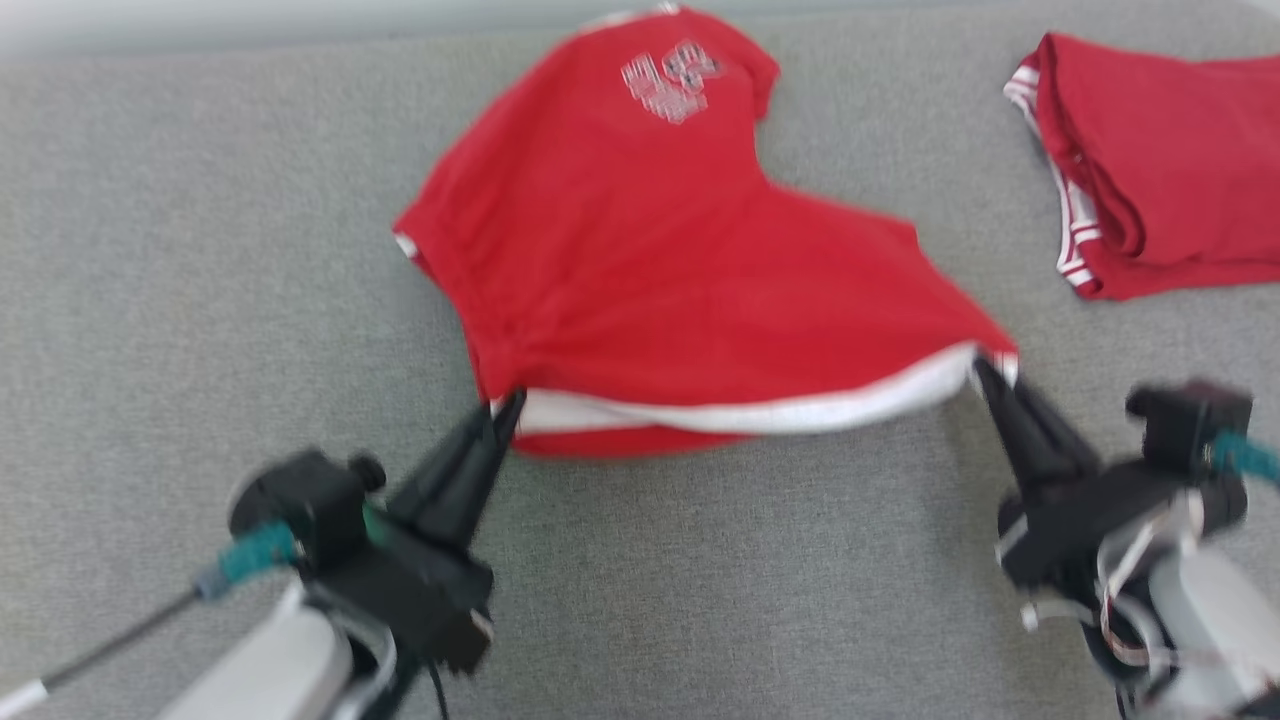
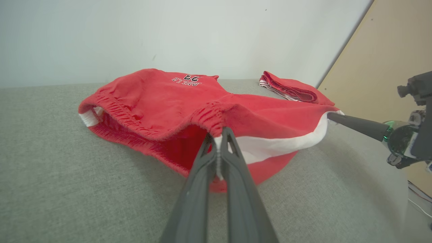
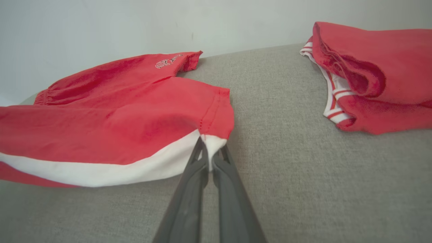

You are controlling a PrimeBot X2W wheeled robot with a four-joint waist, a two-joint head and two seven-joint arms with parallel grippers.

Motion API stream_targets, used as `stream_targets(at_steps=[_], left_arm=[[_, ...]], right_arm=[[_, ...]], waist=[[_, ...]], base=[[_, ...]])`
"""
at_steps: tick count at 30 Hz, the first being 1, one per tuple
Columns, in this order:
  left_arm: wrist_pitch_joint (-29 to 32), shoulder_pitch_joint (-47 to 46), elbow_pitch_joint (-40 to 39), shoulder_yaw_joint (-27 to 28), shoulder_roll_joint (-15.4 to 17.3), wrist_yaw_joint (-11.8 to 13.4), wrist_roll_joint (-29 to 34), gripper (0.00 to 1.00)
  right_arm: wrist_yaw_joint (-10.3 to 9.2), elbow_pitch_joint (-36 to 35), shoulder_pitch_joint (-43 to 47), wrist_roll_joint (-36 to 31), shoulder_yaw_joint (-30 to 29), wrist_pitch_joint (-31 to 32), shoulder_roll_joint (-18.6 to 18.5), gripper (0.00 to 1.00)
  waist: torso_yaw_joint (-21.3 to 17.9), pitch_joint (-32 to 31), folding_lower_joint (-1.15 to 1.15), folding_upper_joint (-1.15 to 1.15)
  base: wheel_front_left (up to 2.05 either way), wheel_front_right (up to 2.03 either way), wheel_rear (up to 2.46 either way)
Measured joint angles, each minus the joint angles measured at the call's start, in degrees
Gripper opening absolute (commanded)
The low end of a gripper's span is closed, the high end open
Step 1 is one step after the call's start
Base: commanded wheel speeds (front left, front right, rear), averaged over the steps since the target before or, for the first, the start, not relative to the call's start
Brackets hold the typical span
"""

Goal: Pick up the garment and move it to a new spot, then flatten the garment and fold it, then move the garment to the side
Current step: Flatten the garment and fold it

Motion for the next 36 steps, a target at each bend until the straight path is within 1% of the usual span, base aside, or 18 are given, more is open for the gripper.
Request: stream_targets(at_steps=[7, 9, 12, 15, 18, 22, 26, 30, 33, 36], left_arm=[[-0.01, 10.65, -0.67, 2.80, -2.96, -0.98, 2.90, 0.00], [-0.01, 13.06, -0.63, 3.04, -3.20, -1.35, 4.52, 0.00], [-0.01, 17.24, -0.93, 5.60, -4.21, -1.77, 5.05, 0.00], [0.00, 20.63, -0.70, 7.02, -4.52, -2.29, 6.51, 0.00], [-0.01, 23.06, -0.68, 8.73, -5.13, -2.76, 7.03, 0.00], [-0.01, 25.74, -0.70, 9.38, -5.69, -3.33, 8.10, 0.00], [-0.01, 26.99, -0.81, 9.56, -6.72, -3.78, 8.94, 0.00], [-0.01, 26.99, -0.87, 9.39, -8.02, -3.85, 10.25, 0.00], [-0.01, 26.84, -1.34, 9.44, -8.78, -4.10, 11.14, 0.00], [-0.01, 26.18, -2.10, 9.46, -9.50, -4.12, 11.58, 0.00]], right_arm=[[0.00, -7.92, 13.86, -3.45, -4.91, 5.22, 1.40, 0.00], [0.00, -10.23, 17.62, -4.41, -5.92, 7.01, 1.90, 0.00], [0.00, -13.90, 23.02, -5.38, -7.59, 9.22, 3.25, 0.00], [0.00, -17.09, 28.16, -6.12, -8.98, 11.21, 4.58, 0.00], [0.00, -19.74, 32.61, -6.55, -11.22, 13.10, 6.10, 0.00], [0.00, -22.84, 37.47, -6.97, -14.97, 14.81, 7.32, 0.00], [0.00, -25.20, 39.78, -7.16, -16.45, 16.17, 8.83, 0.00], [0.00, -25.50, 39.88, -7.27, -17.89, 16.61, 9.57, 0.00], [0.00, -25.30, 38.51, -7.24, -19.35, 16.52, 9.21, 0.00], [0.00, -24.54, 35.34, -7.21, -20.18, 16.56, 7.98, 0.00]], waist=[[0.29, -3.75, 0.00, 0.00], [0.46, -4.80, 0.01, 0.00], [0.75, -6.47, 0.01, 0.00], [1.17, -8.14, 0.01, 0.00], [1.78, -9.64, 0.01, 0.00], [2.85, -11.31, 0.00, 0.00], [4.12, -12.21, 0.01, 0.00], [5.17, -12.67, 0.01, 0.01], [5.82, -12.87, 0.01, 0.01], [6.40, -12.92, 0.02, 0.01]], base=[[0.00, 0.00, 0.00], [0.00, 0.00, 0.00], [0.00, 0.00, 0.00], [0.00, 0.00, 0.00], [0.00, 0.00, 0.00], [0.00, 0.00, 0.00], [0.00, 0.00, 0.00], [0.00, 0.00, 0.00], [0.00, 0.00, 0.00], [0.00, 0.00, 0.00]])
